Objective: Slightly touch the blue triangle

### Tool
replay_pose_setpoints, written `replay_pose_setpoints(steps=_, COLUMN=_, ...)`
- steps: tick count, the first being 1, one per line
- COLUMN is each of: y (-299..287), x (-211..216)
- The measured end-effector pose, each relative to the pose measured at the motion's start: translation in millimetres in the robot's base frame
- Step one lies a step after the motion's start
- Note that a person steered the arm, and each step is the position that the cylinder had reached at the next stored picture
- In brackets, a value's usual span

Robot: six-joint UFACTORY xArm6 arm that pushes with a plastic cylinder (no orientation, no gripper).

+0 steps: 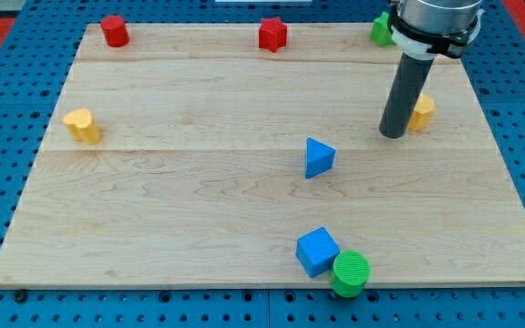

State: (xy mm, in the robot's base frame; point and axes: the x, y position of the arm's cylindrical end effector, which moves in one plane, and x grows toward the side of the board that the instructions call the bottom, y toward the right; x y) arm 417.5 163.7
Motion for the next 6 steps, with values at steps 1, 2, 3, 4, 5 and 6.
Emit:
replay_pose_setpoints(steps=1, y=0, x=1)
replay_pose_setpoints(steps=2, y=-11, x=13)
replay_pose_setpoints(steps=3, y=-11, x=13)
replay_pose_setpoints(steps=4, y=-14, x=21)
replay_pose_setpoints(steps=5, y=-18, x=30)
replay_pose_setpoints(steps=6, y=-18, x=20)
